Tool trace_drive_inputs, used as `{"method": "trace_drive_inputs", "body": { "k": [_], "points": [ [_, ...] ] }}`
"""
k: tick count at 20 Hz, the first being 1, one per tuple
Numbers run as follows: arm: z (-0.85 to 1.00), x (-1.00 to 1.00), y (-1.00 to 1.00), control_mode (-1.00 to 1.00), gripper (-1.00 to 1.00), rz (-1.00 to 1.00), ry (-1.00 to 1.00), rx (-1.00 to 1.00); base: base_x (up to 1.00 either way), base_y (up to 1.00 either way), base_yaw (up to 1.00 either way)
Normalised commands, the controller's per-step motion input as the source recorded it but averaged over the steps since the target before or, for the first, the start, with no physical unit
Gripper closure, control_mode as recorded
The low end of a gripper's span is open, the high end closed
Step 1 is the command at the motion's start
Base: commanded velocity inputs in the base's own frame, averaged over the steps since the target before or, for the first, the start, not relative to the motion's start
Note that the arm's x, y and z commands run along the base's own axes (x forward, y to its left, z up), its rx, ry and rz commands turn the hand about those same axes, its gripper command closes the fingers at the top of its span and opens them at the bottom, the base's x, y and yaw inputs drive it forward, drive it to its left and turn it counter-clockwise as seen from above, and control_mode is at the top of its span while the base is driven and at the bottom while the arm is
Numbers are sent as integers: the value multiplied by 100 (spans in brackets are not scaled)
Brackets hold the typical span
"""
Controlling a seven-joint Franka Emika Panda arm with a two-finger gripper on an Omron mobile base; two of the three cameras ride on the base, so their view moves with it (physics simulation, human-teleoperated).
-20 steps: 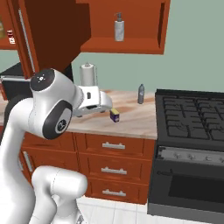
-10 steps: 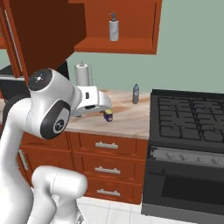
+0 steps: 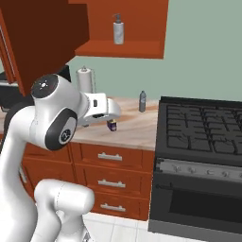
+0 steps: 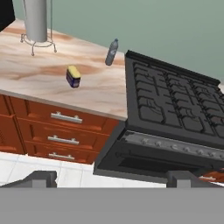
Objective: Pick the canned food and canned food from the counter and place them in the cabinets closest to them.
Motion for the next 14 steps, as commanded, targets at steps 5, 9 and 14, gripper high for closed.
{"method": "trace_drive_inputs", "body": {
  "k": [5,9,14],
  "points": [
    [0,0,0,100,-100,0,0,0,46,-1,2],
    [0,0,0,100,-100,0,0,0,46,0,4],
    [0,0,0,100,-100,0,0,0,50,0,3]
  ]
}}
